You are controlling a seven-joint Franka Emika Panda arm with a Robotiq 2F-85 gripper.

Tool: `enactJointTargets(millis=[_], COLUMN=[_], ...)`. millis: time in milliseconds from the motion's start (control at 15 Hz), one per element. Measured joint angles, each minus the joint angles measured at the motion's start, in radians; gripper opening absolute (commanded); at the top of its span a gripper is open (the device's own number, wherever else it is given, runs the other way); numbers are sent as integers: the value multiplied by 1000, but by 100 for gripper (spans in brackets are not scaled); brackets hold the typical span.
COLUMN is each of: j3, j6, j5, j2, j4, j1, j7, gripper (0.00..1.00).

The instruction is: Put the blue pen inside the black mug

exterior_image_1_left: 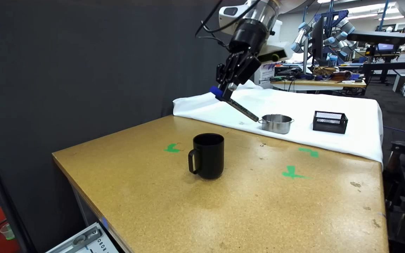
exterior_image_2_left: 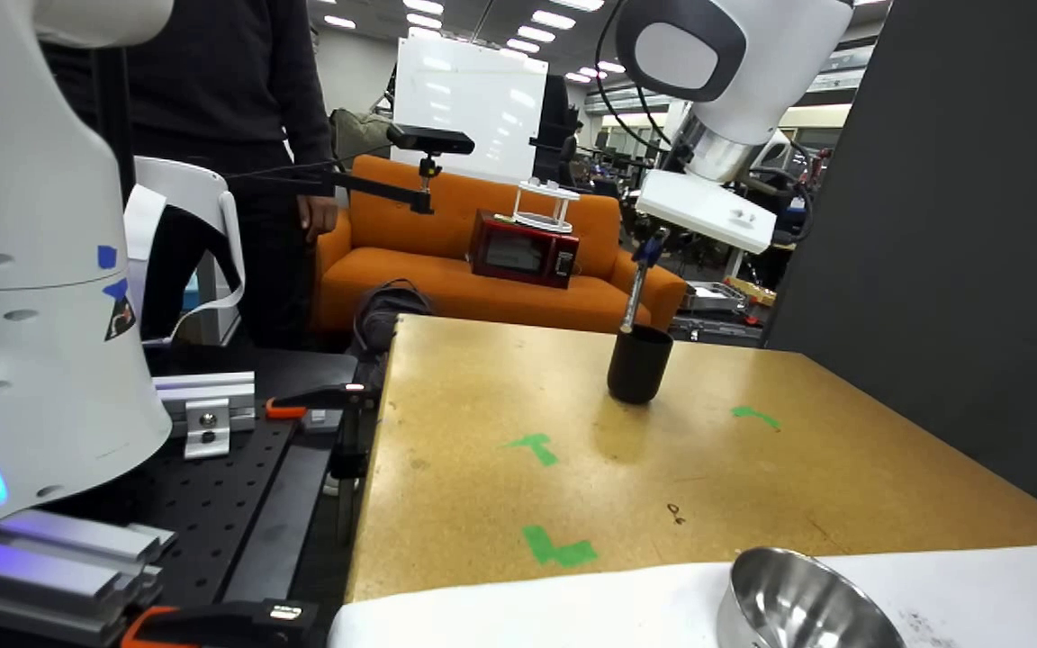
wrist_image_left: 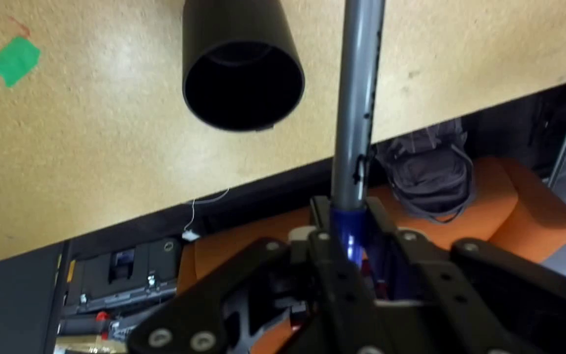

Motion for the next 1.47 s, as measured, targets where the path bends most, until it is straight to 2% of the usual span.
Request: enactJointTargets(millis=[267, 533, 1000, 1467], j3=[-34, -78, -116, -147], j6=[1, -2, -13, -15], j5=[292, 477, 585, 641], j2=[-3, 1, 111, 156], j4=[14, 32, 96, 143], j1=[45, 109, 206, 231], j7=[-201, -359, -495, -575], gripper=[5, 5, 5, 5])
